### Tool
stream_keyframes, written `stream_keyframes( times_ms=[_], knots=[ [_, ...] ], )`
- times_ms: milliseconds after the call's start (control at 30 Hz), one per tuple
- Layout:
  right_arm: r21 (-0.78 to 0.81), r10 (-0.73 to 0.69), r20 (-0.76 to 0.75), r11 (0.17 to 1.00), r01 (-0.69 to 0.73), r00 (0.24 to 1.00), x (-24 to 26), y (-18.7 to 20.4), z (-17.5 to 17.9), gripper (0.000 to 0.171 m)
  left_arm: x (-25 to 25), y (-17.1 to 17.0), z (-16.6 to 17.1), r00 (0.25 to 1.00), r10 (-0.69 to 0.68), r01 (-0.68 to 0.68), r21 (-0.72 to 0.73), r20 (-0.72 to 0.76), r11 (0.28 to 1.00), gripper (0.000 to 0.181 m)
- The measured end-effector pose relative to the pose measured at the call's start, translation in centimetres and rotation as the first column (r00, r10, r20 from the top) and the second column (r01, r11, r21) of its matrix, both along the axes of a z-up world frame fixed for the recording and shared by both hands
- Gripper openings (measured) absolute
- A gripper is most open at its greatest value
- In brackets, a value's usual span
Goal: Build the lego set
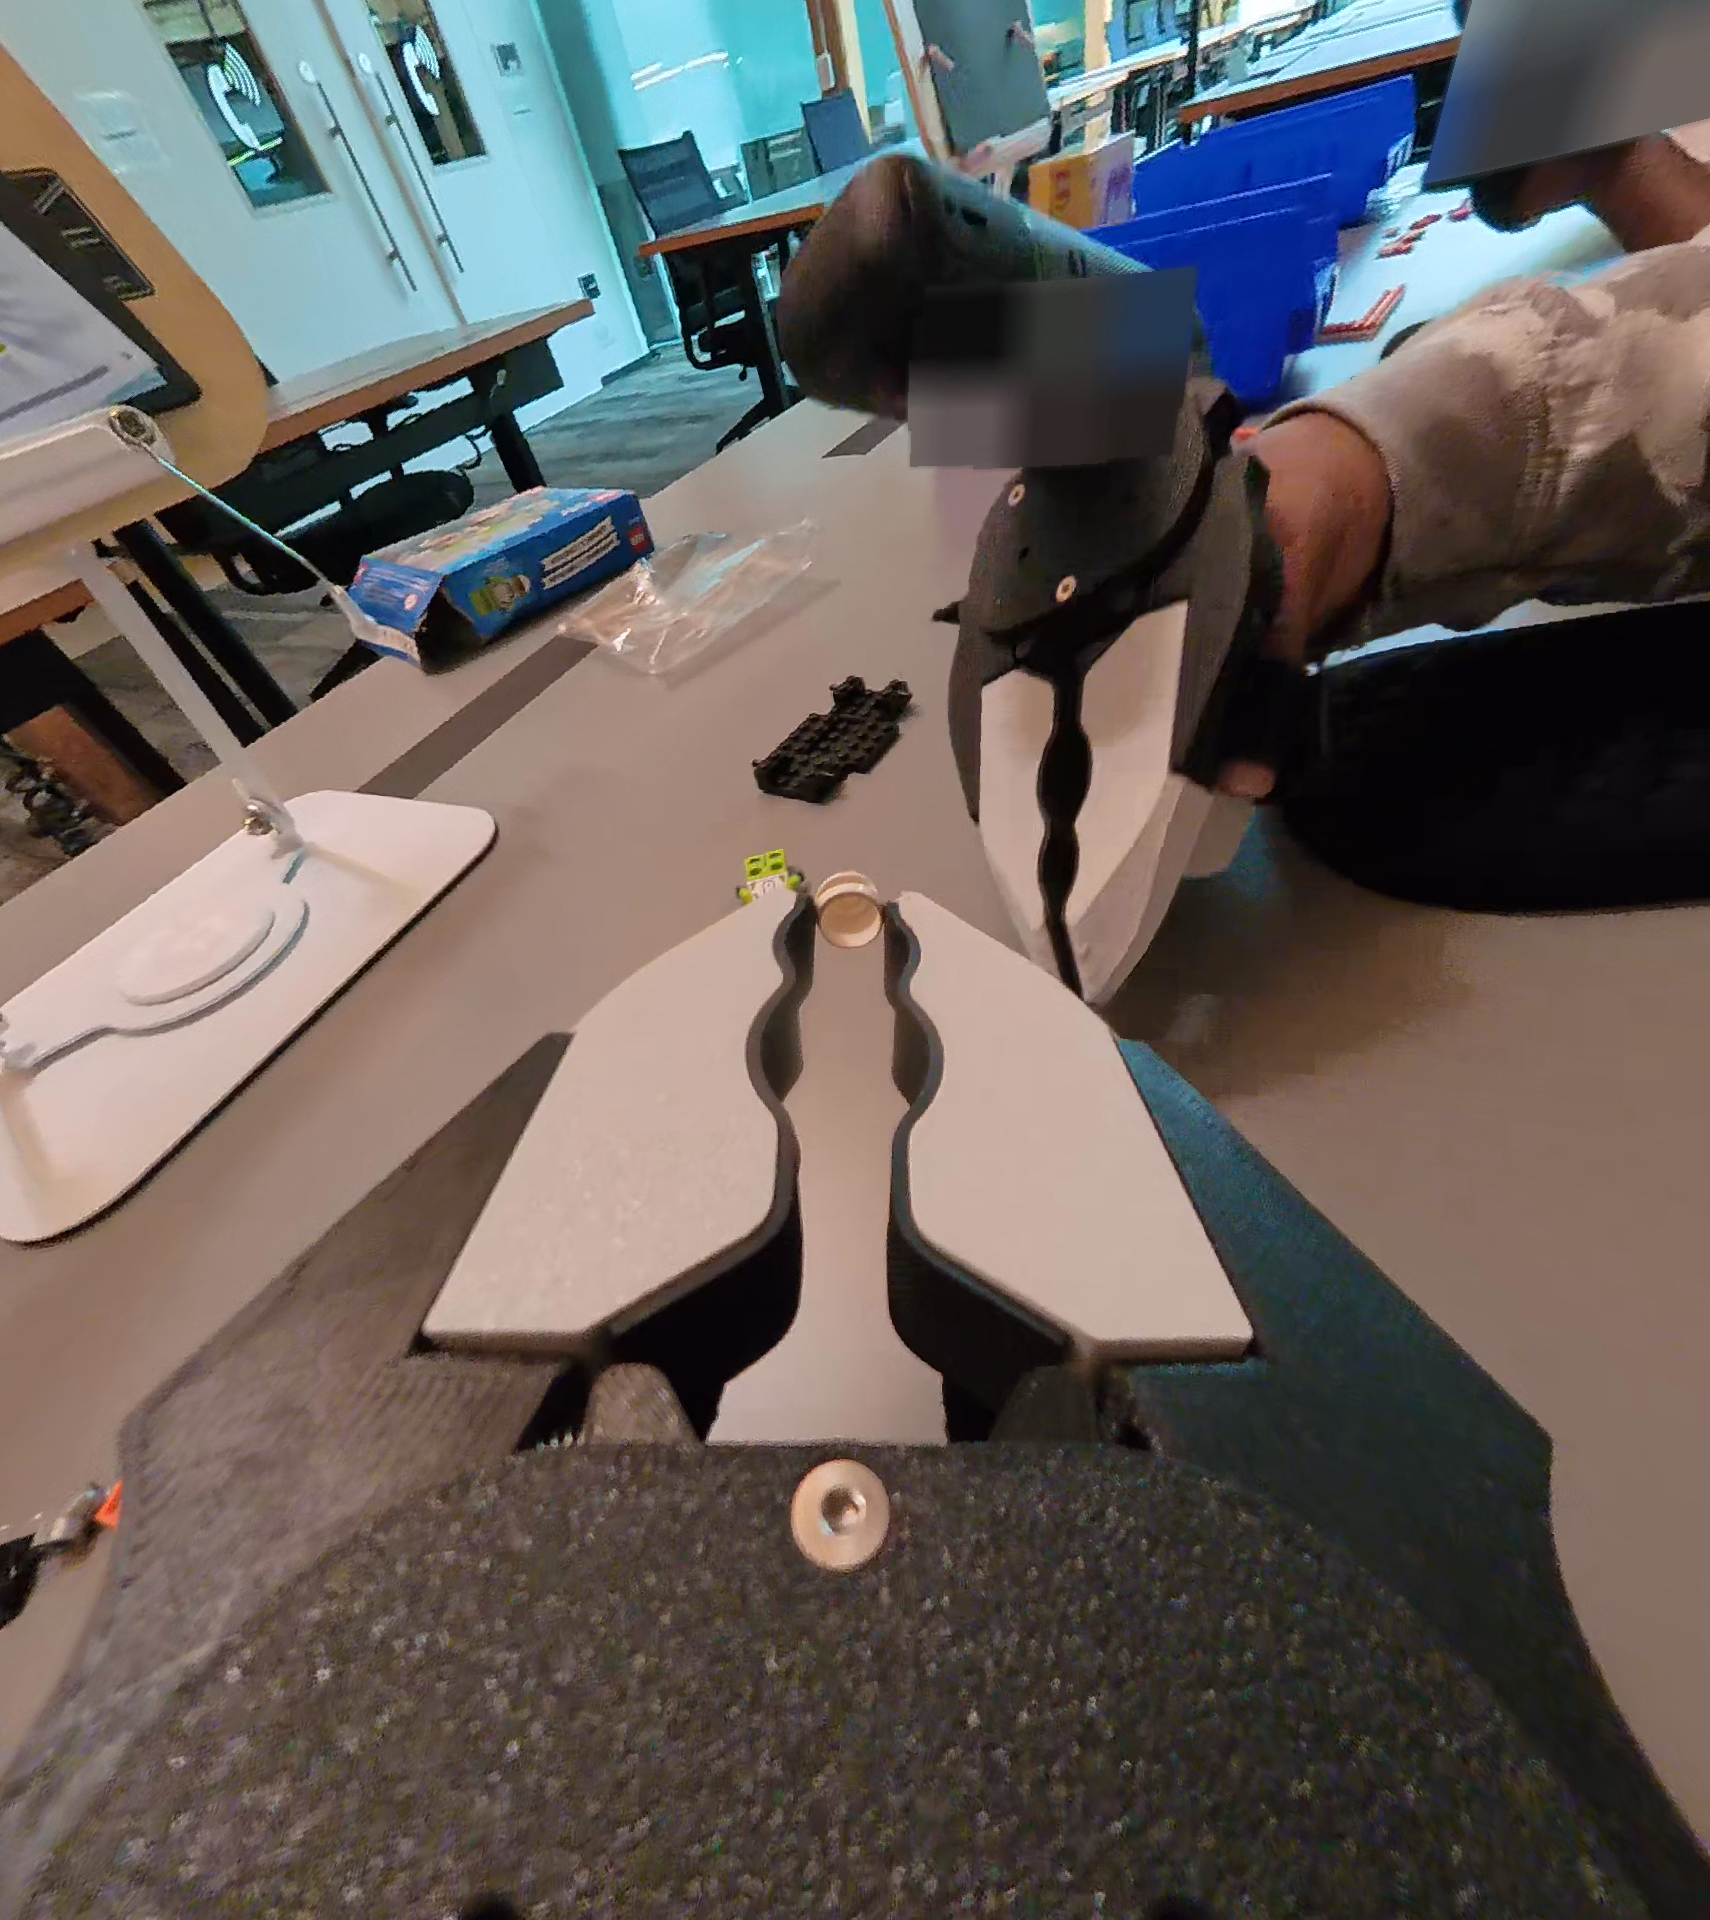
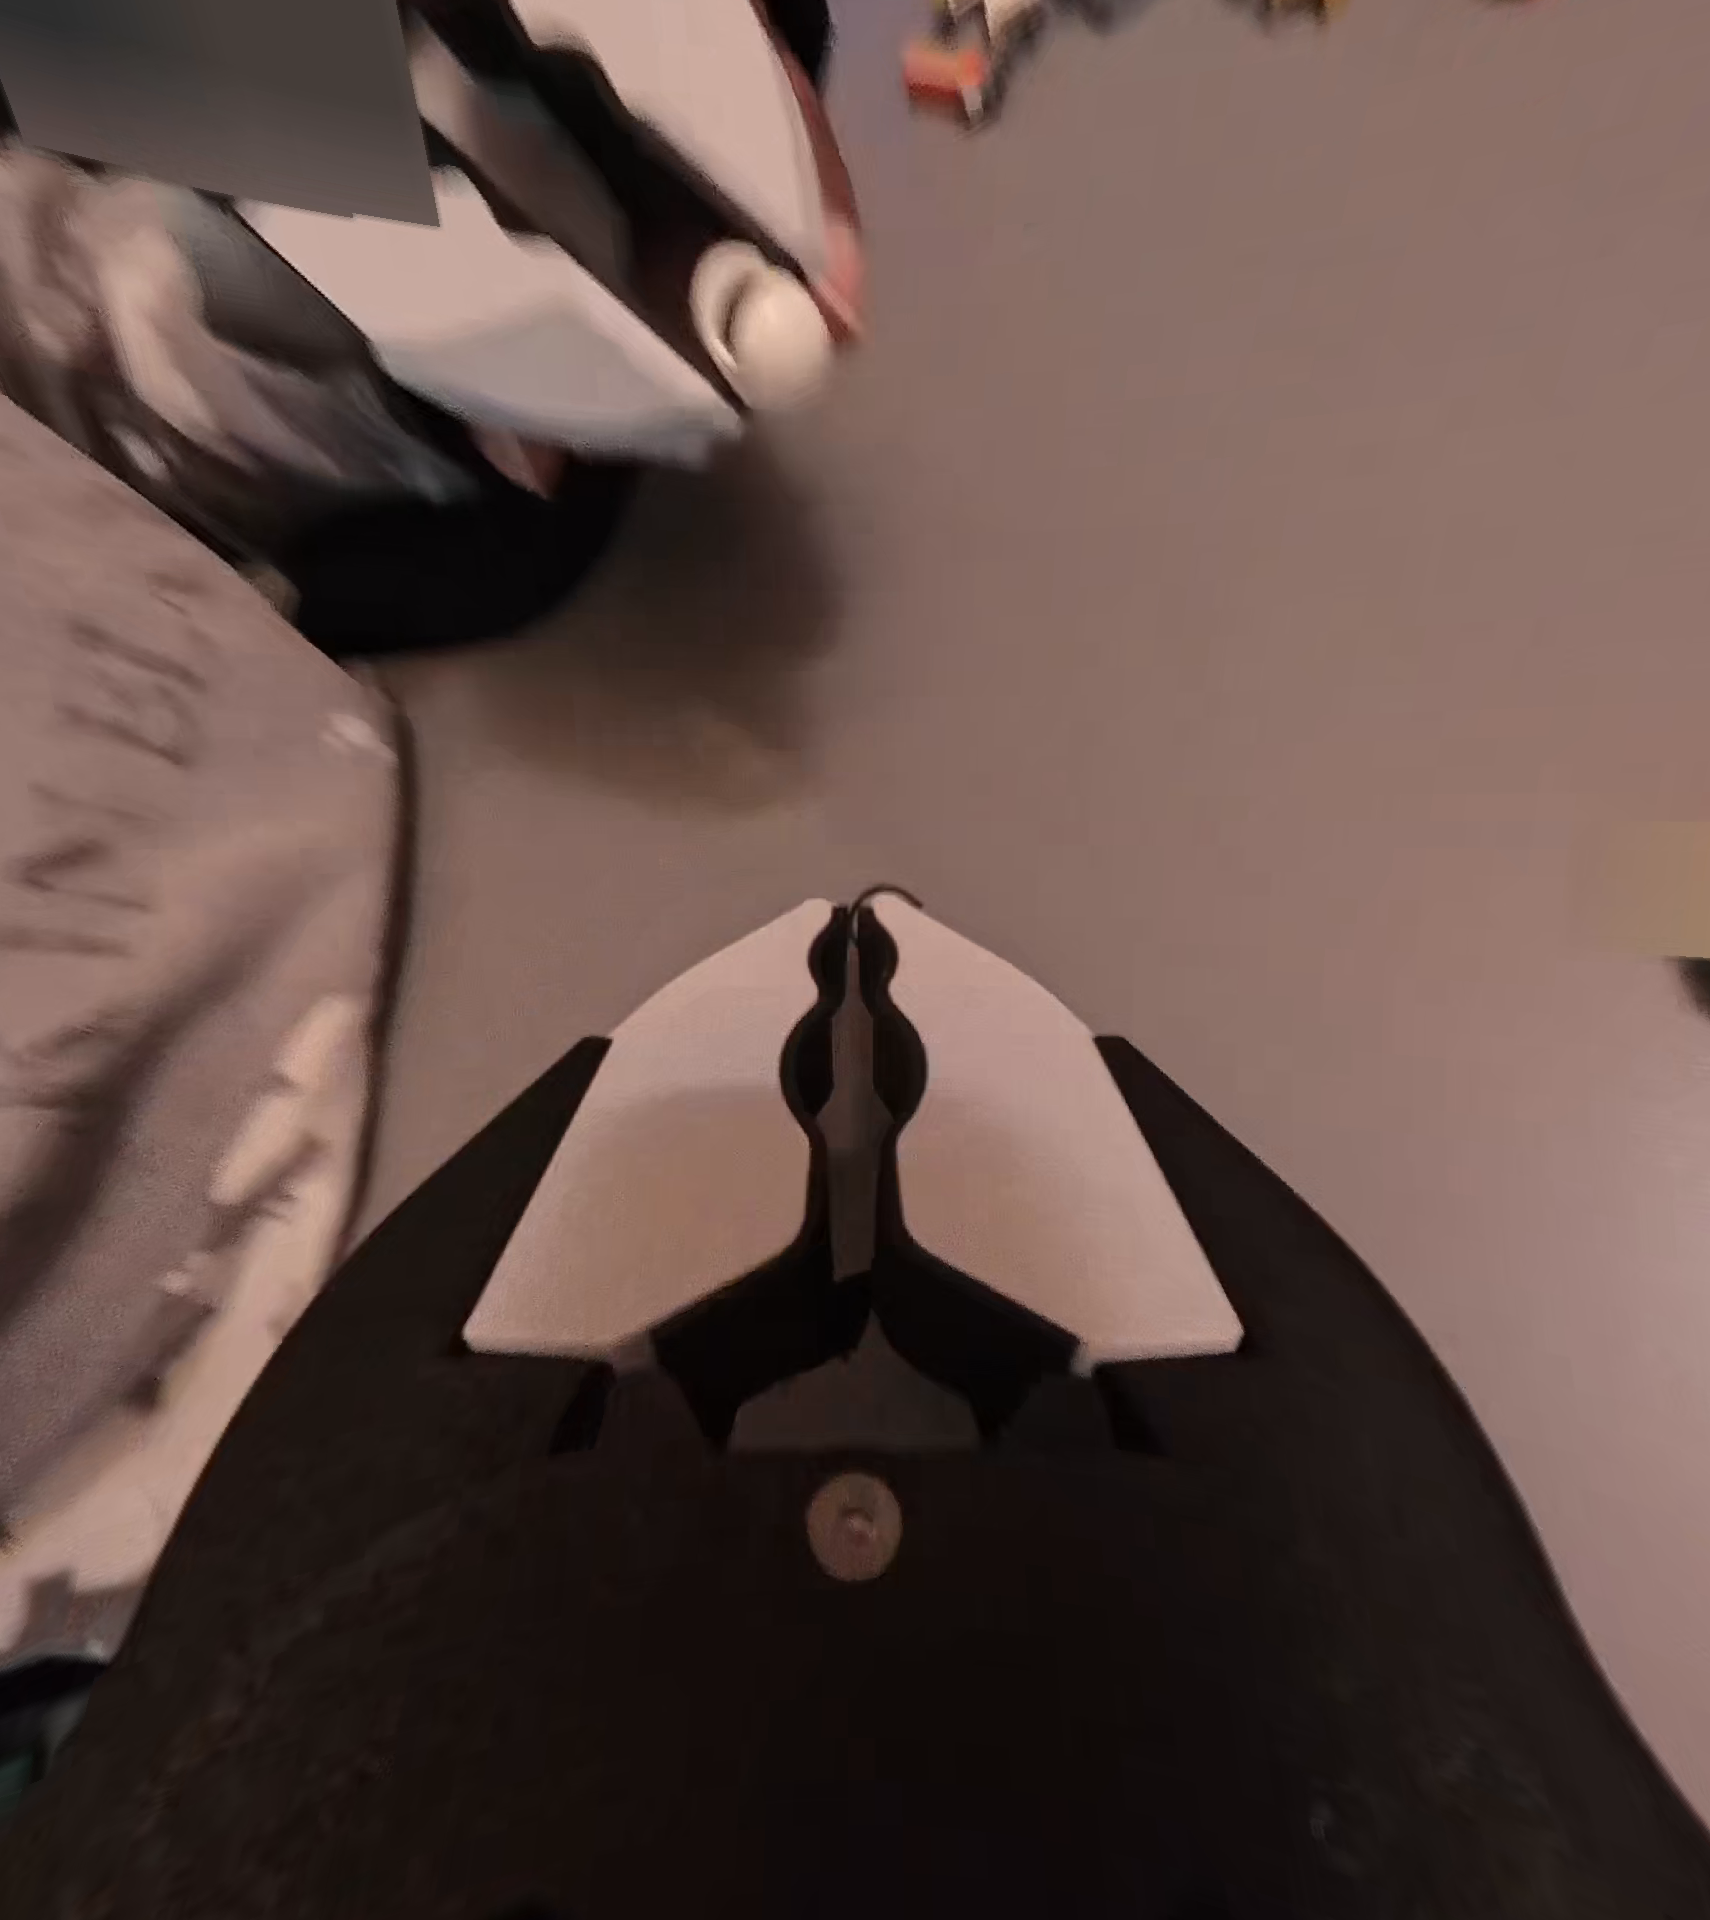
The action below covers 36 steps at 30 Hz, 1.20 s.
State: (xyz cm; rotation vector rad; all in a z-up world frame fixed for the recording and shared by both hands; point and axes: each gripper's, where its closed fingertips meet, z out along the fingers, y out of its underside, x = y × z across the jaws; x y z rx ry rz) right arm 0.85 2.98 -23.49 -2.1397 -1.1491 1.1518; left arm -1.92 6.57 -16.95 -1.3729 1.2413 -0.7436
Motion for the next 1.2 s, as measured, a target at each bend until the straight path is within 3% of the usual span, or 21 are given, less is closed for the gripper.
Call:
stream_keyframes(
  times_ms=[67,233,567,767,1200],
  knots=[
    [0.023,0.050,0.106,0.998,-0.052,0.993,0.6,0.3,-1.7,0.004,-0.1,0.1,0.0,1.000,0.005,-0.005,0.002,-0.002,1.000,0.012],
    [0.094,0.077,0.185,0.991,-0.096,0.980,1.6,1.4,-2.0,0.011,-0.1,0.2,-0.2,1.000,0.005,-0.005,0.004,-0.013,1.000,0.012],
    [0.183,0.020,0.382,0.978,-0.097,0.924,5.3,1.0,-2.6,0.024,-0.6,0.9,-0.4,0.999,0.015,-0.015,-0.005,-0.029,1.000,0.012],
    [0.237,-0.018,0.359,0.969,-0.072,0.933,6.8,0.8,-1.4,0.030,-0.6,0.7,-0.5,0.999,0.009,-0.009,0.001,-0.036,1.000,0.012],
    [0.381,-0.073,0.382,0.921,-0.085,0.921,6.6,0.4,-1.8,0.012,-0.2,0.3,-1.1,0.998,-0.010,0.010,-0.005,-0.058,1.000,0.012]
  ],
)
